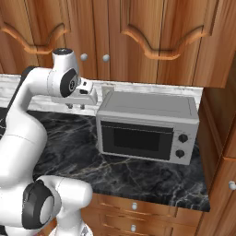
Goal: Navigate to the stand mixer.
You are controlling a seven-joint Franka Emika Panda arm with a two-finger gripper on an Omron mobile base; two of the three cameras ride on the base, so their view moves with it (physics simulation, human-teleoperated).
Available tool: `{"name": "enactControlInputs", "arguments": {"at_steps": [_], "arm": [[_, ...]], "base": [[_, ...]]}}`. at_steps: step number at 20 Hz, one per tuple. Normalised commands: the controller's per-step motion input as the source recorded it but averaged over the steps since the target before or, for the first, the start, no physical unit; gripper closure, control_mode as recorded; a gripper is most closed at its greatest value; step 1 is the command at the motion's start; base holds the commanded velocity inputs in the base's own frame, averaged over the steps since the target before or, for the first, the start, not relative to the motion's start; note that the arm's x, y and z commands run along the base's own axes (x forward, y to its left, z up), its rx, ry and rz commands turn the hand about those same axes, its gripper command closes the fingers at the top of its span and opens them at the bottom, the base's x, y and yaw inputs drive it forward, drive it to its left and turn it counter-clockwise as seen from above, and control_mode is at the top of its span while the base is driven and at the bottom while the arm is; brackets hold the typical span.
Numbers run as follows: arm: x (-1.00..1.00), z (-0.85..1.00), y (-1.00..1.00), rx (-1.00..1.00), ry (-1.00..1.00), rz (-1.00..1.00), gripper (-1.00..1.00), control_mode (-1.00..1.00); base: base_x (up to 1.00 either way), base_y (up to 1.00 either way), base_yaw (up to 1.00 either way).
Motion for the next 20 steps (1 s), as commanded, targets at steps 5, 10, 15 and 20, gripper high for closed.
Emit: {"name": "enactControlInputs", "arguments": {"at_steps": [5, 10, 15, 20], "arm": [[-0.63, 0.00, 0.00, 0.00, 0.00, 0.00, -1.00, -1.00], [-1.00, 0.00, 0.00, 0.00, 0.00, 0.00, -1.00, -1.00], [-1.00, 0.00, 0.00, 0.00, 0.00, 0.00, -1.00, -1.00], [-0.99, 0.00, 0.00, 0.00, 0.00, 0.00, -1.00, -1.00]], "base": [[0.00, 0.00, 0.00], [0.00, 0.00, 0.00], [0.00, 0.00, 0.00], [0.00, 0.00, 0.00]]}}
